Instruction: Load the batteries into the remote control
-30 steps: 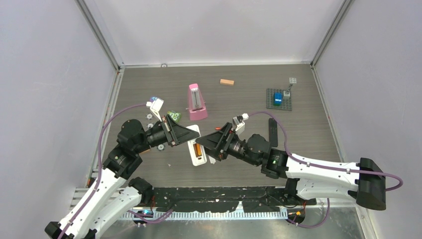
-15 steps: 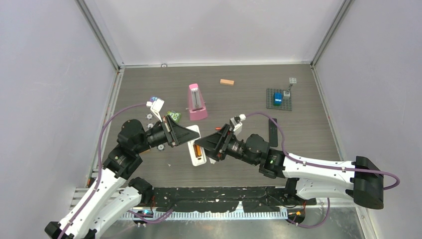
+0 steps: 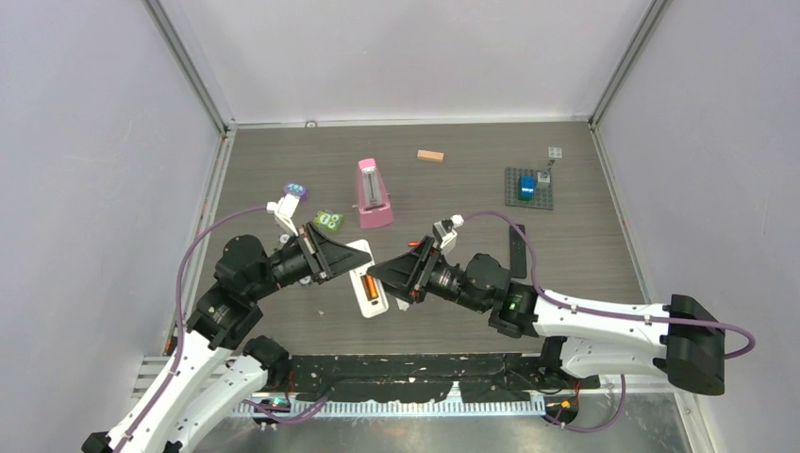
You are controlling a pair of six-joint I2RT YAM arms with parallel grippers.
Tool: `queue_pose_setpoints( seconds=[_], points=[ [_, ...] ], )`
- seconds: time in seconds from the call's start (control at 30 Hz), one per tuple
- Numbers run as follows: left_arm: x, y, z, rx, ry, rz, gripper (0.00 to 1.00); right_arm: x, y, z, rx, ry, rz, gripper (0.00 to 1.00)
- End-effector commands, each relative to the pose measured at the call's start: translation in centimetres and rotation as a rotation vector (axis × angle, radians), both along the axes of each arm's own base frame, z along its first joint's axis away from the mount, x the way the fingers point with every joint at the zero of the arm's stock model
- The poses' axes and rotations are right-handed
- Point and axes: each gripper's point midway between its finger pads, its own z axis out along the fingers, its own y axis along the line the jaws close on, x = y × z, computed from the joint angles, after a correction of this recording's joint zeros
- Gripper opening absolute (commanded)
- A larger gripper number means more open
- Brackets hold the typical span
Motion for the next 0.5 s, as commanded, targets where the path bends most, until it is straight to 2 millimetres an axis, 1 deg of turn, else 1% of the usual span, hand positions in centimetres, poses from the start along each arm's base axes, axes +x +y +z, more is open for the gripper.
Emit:
queue_pose_setpoints(
  seconds=[0.0, 0.17, 0.33, 0.47],
  points=[
    [0.11, 0.44, 3.16, -0.074, -0.039, 0.038, 0.0, -0.66, 0.67, -0.57, -0.04, -0.045, 0.052, 0.52],
    [0.04, 0.16, 3.41, -0.076, -0.041, 0.018, 0.0, -0.99, 0.97, -0.75, -0.058, -0.07, 0.074, 0.51],
    [0.11, 0.27, 3.48, -0.075, -0.042, 0.027, 0.0, -0.96, 0.43, -1.02, -0.077, -0.091, 0.061, 0.49],
    [0.17, 0.24, 3.26, -0.072, -0.03, 0.029, 0.0, -0.79, 0.05, -0.92, -0.113, -0.144, 0.048, 0.49]
  ],
)
